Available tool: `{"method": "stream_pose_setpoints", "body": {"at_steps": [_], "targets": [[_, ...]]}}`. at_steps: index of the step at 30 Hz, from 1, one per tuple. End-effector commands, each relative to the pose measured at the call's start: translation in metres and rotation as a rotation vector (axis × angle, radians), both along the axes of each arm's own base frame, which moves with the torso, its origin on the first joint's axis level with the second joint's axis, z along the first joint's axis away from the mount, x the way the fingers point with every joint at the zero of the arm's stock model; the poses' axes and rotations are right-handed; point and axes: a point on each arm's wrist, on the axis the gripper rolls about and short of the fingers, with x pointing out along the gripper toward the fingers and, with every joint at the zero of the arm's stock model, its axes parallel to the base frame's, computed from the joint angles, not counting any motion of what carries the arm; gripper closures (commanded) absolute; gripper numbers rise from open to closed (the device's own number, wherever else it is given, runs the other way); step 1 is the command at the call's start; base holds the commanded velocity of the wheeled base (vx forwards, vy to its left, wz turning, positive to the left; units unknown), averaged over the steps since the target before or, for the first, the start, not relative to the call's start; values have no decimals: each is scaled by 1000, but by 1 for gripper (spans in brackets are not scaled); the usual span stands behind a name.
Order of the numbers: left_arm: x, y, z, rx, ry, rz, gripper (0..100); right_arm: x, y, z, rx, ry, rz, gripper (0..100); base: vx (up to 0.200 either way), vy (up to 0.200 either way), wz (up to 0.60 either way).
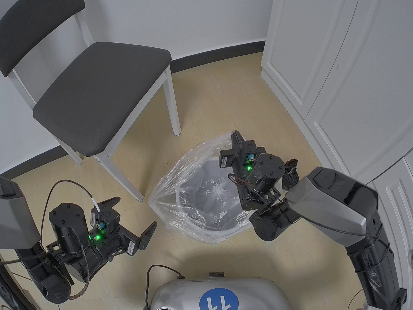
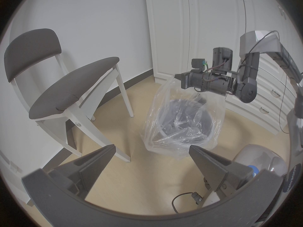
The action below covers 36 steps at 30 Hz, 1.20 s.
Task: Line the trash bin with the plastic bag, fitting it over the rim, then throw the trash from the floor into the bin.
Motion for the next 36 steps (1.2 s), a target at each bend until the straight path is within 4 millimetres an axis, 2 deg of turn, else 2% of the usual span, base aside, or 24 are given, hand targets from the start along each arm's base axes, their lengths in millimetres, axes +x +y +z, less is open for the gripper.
{"method": "stream_pose_setpoints", "body": {"at_steps": [1,14,17,18,24,28,30,31,32,33,34,35,36], "targets": [[0,0,0,-1,0,-1,0,10,6,-24,29,-2,7,100,0,0,0],[-2,0,0,0,3,-7,0,30,15,-7,149,-134,20,100,0,0,0],[-3,0,-1,2,5,-7,0,34,17,-8,162,-156,18,100,0,0,0],[-3,0,-1,2,6,-8,0,36,17,-10,162,-159,16,0,0,0,0],[-4,-1,-2,6,10,-12,0,37,14,-17,141,-144,5,0,0,0,0],[-5,-3,-3,9,16,-23,0,24,9,-19,87,-68,10,0,0,0,0],[-6,-5,-4,11,21,-33,0,-7,2,-4,35,16,40,0,0,0,0],[-6,-6,-4,11,21,-36,0,-11,1,-2,28,24,46,0,0,0,0],[-8,-9,-5,11,26,-48,0,-39,-5,13,-10,62,91,0,0,0,0],[-9,-10,-6,11,31,-53,0,-52,-11,22,-28,76,116,0,0,0,0],[-9,-10,-6,12,33,-54,0,-57,-13,25,-33,80,123,0,0,0,0],[-11,-11,-7,14,36,-64,0,-81,-29,37,-77,106,161,0,0,0,0],[-11,-12,-7,14,36,-68,0,-90,-35,43,-90,108,178,0,0,0,0]]}}
